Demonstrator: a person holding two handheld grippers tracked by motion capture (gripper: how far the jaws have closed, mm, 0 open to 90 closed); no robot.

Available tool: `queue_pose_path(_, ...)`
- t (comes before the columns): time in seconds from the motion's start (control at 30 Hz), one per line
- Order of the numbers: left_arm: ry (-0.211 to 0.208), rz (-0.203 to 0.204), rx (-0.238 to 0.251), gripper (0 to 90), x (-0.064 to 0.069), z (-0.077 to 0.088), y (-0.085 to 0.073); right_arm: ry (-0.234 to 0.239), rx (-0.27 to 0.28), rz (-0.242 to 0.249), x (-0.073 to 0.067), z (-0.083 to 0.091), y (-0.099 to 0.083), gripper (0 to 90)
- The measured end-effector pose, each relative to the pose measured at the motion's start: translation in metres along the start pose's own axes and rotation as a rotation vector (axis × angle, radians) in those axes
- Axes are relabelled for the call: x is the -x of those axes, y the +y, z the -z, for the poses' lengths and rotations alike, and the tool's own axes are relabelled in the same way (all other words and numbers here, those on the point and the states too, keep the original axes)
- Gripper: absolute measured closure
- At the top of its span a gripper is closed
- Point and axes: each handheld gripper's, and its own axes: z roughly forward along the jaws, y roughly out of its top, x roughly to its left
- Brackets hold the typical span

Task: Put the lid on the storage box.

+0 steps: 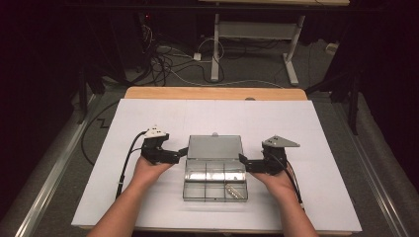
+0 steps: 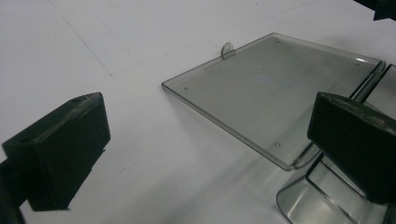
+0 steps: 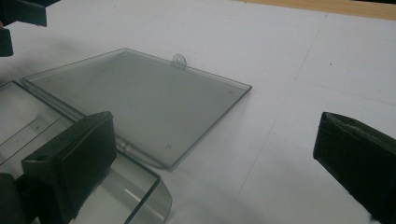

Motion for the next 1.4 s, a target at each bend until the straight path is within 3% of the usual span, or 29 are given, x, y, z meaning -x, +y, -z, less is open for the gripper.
queue_pose_path(0.33, -0.032, 0.023, -0.03, 0.0, -0.002, -0.019, 0.011, 0.011, -0.026, -0.035, 0.003, -0.022, 0.012, 1.8)
queue_pose_path(0.67, -0.053, 0.064, -0.097, 0.0, -0.006, -0.038, 0.0, 0.029, -0.097, -0.069, 0.005, -0.044, 0.009, 6.5)
queue_pose_path(1.17, -0.067, 0.062, -0.124, 0.0, -0.006, -0.042, -0.002, 0.069, -0.137, -0.106, 0.005, -0.052, 0.007, 12.3)
queue_pose_path(1.4, -0.069, 0.068, -0.119, 0.0, -0.005, -0.042, -0.003, 0.101, -0.153, -0.154, 0.008, -0.053, 0.006, 16.9)
